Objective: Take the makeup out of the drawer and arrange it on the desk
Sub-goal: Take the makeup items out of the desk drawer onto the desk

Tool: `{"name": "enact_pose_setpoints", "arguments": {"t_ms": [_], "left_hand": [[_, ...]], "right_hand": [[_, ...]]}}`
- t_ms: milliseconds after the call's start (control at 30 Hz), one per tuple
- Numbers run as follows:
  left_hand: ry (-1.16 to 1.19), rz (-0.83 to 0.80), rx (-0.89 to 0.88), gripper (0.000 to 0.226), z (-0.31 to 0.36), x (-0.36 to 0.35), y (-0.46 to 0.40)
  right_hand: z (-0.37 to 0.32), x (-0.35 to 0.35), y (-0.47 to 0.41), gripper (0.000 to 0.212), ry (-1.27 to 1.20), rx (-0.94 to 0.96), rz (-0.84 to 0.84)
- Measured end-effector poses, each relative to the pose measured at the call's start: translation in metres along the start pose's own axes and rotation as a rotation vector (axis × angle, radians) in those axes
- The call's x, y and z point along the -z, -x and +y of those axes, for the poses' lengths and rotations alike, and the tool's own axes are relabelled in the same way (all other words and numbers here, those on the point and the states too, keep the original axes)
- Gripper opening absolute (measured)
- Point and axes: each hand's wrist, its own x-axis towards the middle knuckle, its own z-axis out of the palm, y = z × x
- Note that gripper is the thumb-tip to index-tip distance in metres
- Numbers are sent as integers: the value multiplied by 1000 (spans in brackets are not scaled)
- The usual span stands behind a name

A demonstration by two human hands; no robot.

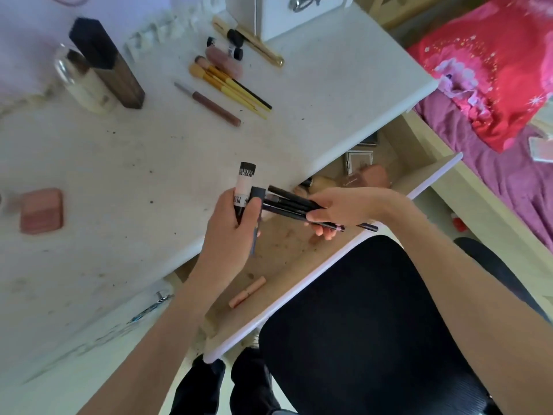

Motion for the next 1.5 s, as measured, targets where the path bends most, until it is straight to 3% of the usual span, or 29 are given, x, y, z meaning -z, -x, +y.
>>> {"name": "enact_pose_setpoints", "arguments": {"t_ms": [133,233,533,700,933,1100,1300,1500], "left_hand": [[43,163,76,13,0,27,-20],[61,239,121,19,-14,48,-35],[-40,337,-3,29,-30,74,-65],[82,367,42,31,-29,74,-82],[124,341,22,25,-32,78,-82],[158,326,18,22,-32,79,-82],[216,274,24,15,-32,82,-81],[305,248,50,13,-34,86,-80]], "right_hand": [[-28,9,-10,13,-223,88,277],[-47,11,-36,14,-69,110,548],[-86,47,-109,21,218,11,961],[-99,69,-135,24,380,6,984],[-114,67,-153,53,346,140,1068],[-116,51,-153,31,517,90,1117],[-95,24,-150,52,826,72,878],[-95,38,-162,50,817,82,870]]}}
